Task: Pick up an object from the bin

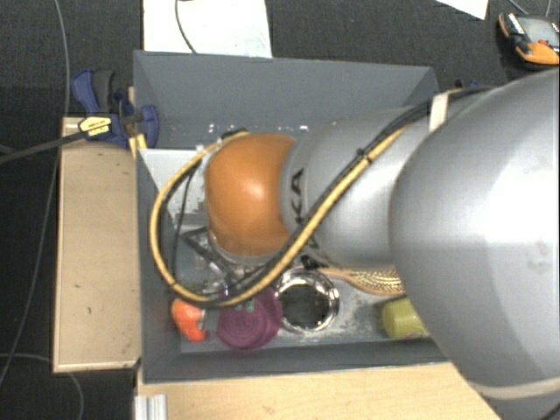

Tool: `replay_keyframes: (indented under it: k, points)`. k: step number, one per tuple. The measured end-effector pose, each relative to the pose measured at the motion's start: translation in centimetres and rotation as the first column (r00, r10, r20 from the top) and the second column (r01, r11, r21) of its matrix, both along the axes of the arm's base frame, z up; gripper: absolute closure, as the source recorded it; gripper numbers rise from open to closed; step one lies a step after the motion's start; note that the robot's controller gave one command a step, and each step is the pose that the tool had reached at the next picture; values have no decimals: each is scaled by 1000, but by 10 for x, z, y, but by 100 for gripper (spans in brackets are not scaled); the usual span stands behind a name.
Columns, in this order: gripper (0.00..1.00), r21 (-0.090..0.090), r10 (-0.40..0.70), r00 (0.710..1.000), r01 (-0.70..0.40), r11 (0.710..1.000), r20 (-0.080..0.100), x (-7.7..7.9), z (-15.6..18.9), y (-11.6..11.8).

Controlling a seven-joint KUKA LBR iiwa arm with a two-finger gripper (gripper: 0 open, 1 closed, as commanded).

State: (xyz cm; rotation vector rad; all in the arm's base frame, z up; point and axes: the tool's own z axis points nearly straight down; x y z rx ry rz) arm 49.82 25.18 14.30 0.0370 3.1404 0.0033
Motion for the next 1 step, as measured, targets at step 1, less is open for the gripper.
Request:
replay_keyframes:
  k: [1]
  points:
    - [0, -1, -19, 1000, 19, 1000, 1, 6, -28, -53]
